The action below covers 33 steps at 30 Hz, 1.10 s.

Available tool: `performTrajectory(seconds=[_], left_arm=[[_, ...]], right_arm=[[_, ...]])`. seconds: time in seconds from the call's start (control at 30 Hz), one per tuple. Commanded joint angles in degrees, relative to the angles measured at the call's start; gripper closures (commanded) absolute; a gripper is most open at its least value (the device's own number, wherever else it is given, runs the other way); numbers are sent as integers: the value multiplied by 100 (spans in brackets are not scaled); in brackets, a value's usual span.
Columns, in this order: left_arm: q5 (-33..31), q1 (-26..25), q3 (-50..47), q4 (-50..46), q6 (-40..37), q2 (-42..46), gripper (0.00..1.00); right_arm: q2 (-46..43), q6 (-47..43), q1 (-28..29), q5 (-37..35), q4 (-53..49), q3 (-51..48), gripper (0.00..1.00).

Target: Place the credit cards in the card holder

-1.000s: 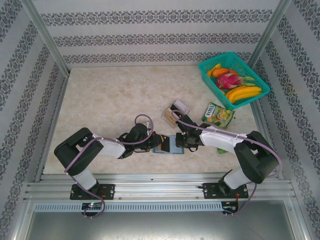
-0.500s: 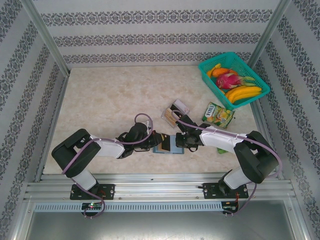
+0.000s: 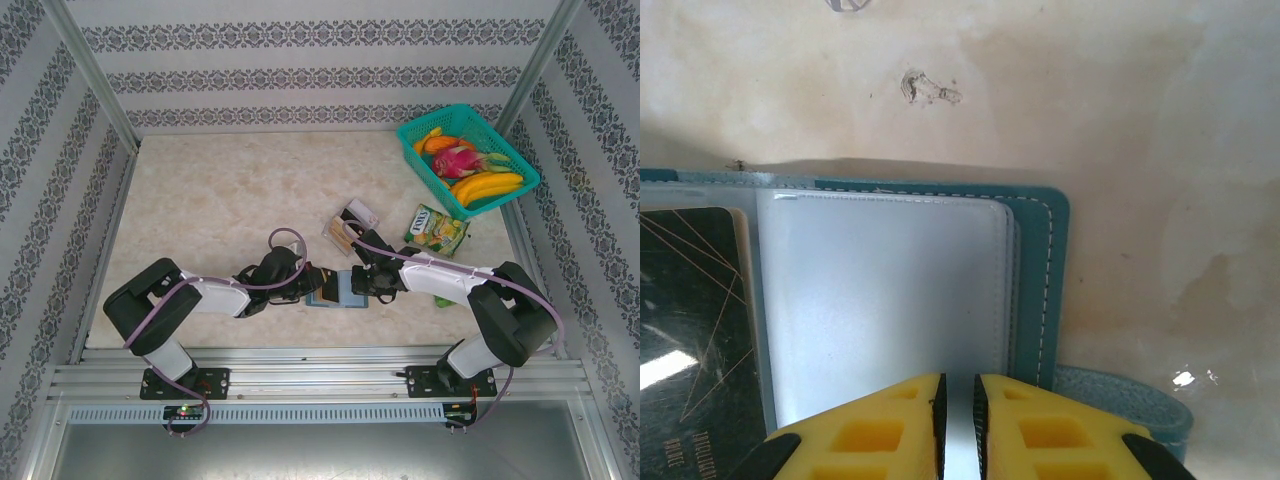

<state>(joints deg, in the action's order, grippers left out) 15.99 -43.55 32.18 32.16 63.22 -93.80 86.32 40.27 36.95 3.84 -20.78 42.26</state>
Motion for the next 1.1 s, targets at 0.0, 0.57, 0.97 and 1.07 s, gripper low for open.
performTrajectory(seconds=[0.0,0.57,0.97,1.07], left_arm=[[-70,-101,92,-173,-142,34,100],[308,-127,179,590,54,-435,100],[488,-123,165,859,154,-418,100],[514,-127,184,774,162,-336,100]], right_arm=[[122,-50,-30,-164,-120,-93,81],[156,-47,-30,-146,-98,-114,82],[148,-63,-30,-179,-126,-130,81],[138,-61,-30,-195,-134,-135,81]])
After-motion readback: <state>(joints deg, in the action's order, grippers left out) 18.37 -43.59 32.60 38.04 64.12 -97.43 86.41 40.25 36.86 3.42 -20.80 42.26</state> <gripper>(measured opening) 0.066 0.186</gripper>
